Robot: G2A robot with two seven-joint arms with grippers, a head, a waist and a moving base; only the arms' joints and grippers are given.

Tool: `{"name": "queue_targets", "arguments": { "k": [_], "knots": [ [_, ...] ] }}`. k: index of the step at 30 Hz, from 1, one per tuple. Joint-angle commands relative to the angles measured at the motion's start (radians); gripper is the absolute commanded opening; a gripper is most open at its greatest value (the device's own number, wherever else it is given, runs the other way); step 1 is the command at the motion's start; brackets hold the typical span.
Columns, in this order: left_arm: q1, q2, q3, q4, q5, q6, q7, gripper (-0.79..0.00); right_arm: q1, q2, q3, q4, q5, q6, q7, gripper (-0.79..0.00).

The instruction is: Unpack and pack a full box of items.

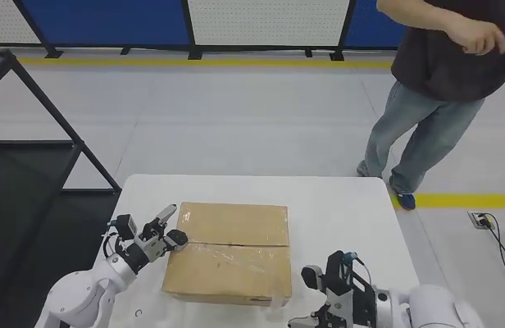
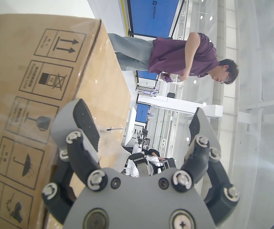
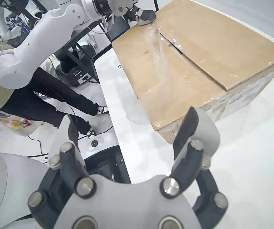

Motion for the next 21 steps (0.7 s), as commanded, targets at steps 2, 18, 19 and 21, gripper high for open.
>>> {"name": "queue_targets", "arguments": {
  "k": [2, 18, 19, 21],
  "knots": [
    [0.0, 0.0, 0.0, 0.0, 0.0, 0.0, 0.0, 0.0, 0.0, 0.0, 0.0, 0.0, 0.0, 0.0, 0.0, 0.0],
    [0.0, 0.0, 0.0, 0.0, 0.0, 0.0, 0.0, 0.0, -0.177, -0.017, -0.266, -0.2, -1.045, 0.25, -0.393, 0.0],
    [0.0, 0.0, 0.0, 0.0, 0.0, 0.0, 0.0, 0.0, -0.18, -0.018, -0.282, -0.194, -1.067, 0.264, -0.412, 0.0],
    [0.0, 0.0, 0.0, 0.0, 0.0, 0.0, 0.0, 0.0, -0.183, -0.021, -0.3, -0.186, -1.1, 0.286, -0.433, 0.0]
  ]
}}
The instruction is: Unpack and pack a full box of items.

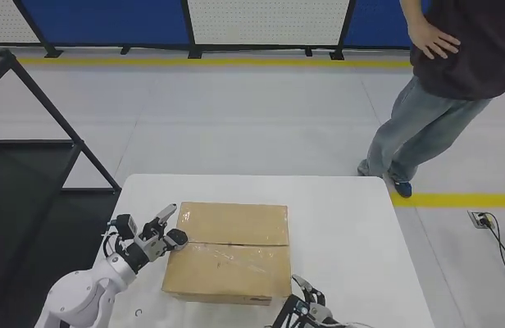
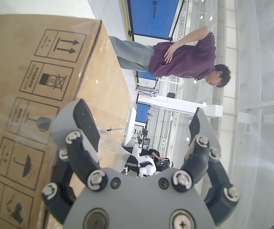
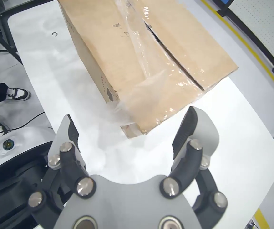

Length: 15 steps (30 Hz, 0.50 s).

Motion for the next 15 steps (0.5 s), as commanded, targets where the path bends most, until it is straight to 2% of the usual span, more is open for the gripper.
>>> {"name": "queue_targets", "arguments": {
  "k": [1, 6, 7, 8, 9, 10, 15],
  "knots": [
    [0.0, 0.0, 0.0, 0.0, 0.0, 0.0, 0.0, 0.0, -0.003, -0.002, -0.016, 0.005, -0.032, 0.022, -0.017, 0.0],
    [0.0, 0.0, 0.0, 0.0, 0.0, 0.0, 0.0, 0.0, -0.023, -0.009, -0.052, -0.005, -0.129, 0.11, -0.032, 0.0],
    [0.0, 0.0, 0.0, 0.0, 0.0, 0.0, 0.0, 0.0, -0.026, -0.01, -0.058, -0.007, -0.149, 0.128, -0.033, -0.058],
    [0.0, 0.0, 0.0, 0.0, 0.0, 0.0, 0.0, 0.0, -0.029, -0.011, -0.064, -0.008, -0.165, 0.143, -0.033, -0.456],
    [0.0, 0.0, 0.0, 0.0, 0.0, 0.0, 0.0, 0.0, -0.032, -0.013, -0.07, -0.009, -0.177, 0.155, -0.032, -0.696],
    [0.0, 0.0, 0.0, 0.0, 0.0, 0.0, 0.0, 0.0, -0.034, -0.014, -0.074, -0.009, -0.187, 0.163, -0.029, -0.785],
    [0.0, 0.0, 0.0, 0.0, 0.0, 0.0, 0.0, 0.0, -0.03, -0.019, -0.086, -0.009, -0.205, 0.174, -0.01, -0.785]
  ]
}}
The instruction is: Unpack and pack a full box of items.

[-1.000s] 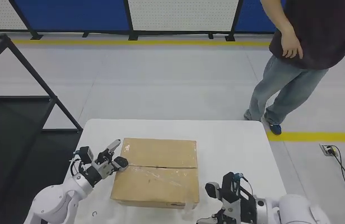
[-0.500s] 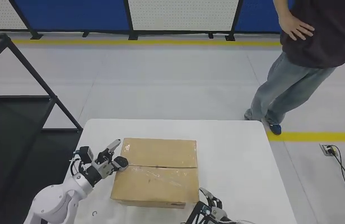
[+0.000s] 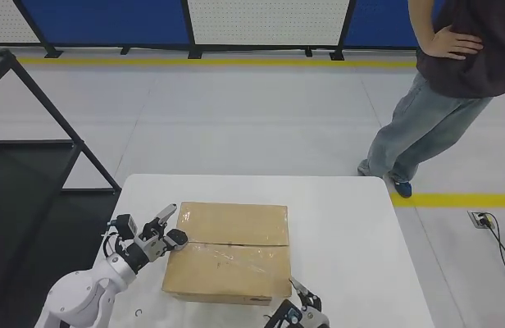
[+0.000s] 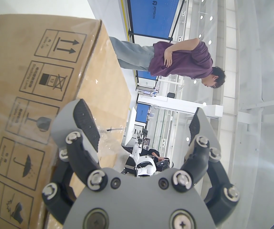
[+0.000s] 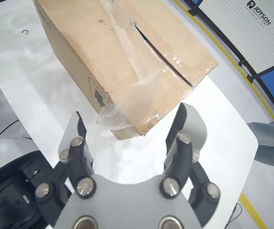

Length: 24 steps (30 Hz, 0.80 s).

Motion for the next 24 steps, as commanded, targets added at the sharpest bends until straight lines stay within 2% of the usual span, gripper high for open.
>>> {"name": "queue_targets", "arguments": {
  "k": [1, 16, 24],
  "knots": [
    [0.0, 0.0, 0.0, 0.0, 0.0, 0.0, 0.0, 0.0, 0.002, -0.002, -0.002, 0.001, -0.003, 0.002, 0.003, -0.785],
    [0.0, 0.0, 0.0, 0.0, 0.0, 0.0, 0.0, 0.0, -0.016, -0.012, 0.017, -0.035, -0.032, 0.039, 0.008, -0.785],
    [0.0, 0.0, 0.0, 0.0, 0.0, 0.0, 0.0, 0.0, 0.056, -0.025, 0.035, -0.033, 0.074, 0.003, 0.09, -0.785]
  ]
}}
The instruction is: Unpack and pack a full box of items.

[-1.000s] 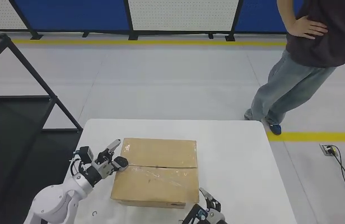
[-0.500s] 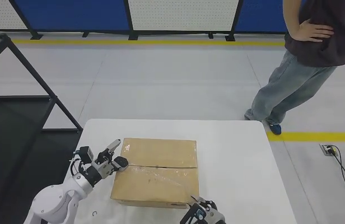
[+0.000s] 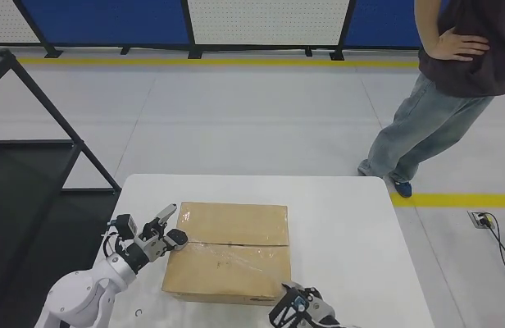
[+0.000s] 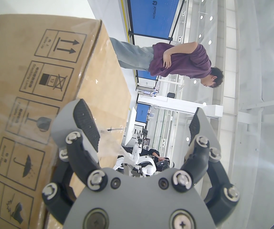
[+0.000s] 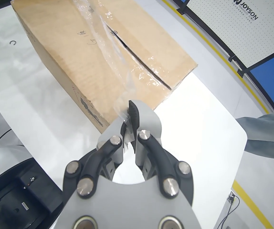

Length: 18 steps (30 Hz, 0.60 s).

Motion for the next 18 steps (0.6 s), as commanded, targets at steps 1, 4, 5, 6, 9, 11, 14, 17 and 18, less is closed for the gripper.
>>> {"name": "queue_targets", "arguments": {
  "k": [1, 4, 5, 6, 9, 11, 14, 17, 18],
  "knots": [
    [0.0, 0.0, 0.0, 0.0, 0.0, 0.0, 0.0, 0.0, 0.036, -0.006, 0.0, 0.006, 0.048, -0.008, 0.033, -0.785],
    [0.0, 0.0, 0.0, 0.0, 0.0, 0.0, 0.0, 0.0, 0.092, -0.014, 0.008, 0.019, 0.133, -0.008, 0.072, -0.785],
    [0.0, 0.0, 0.0, 0.0, 0.0, 0.0, 0.0, 0.0, 0.111, -0.017, 0.012, 0.023, 0.161, -0.008, 0.086, -0.785],
    [0.0, 0.0, 0.0, 0.0, 0.0, 0.0, 0.0, 0.0, 0.129, -0.02, 0.015, 0.03, 0.189, -0.005, 0.103, -0.785],
    [0.0, 0.0, 0.0, 0.0, 0.0, 0.0, 0.0, 0.0, 0.18, -0.028, 0.02, 0.048, 0.261, -0.001, 0.156, -0.785],
    [0.0, 0.0, 0.0, 0.0, 0.0, 0.0, 0.0, 0.0, 0.211, -0.032, 0.023, 0.062, 0.306, 0.002, 0.19, -0.785],
    [0.0, 0.0, 0.0, 0.0, 0.0, 0.0, 0.0, 0.0, 0.253, -0.037, 0.031, 0.086, 0.365, 0.006, 0.243, -0.785],
    [0.0, 0.0, 0.0, 0.0, 0.0, 0.0, 0.0, 0.0, 0.291, -0.041, 0.041, 0.111, 0.416, 0.014, 0.294, -0.785],
    [0.0, 0.0, 0.0, 0.0, 0.0, 0.0, 0.0, 0.0, 0.303, -0.042, 0.045, 0.114, 0.43, 0.015, 0.302, -0.785]
  ]
}}
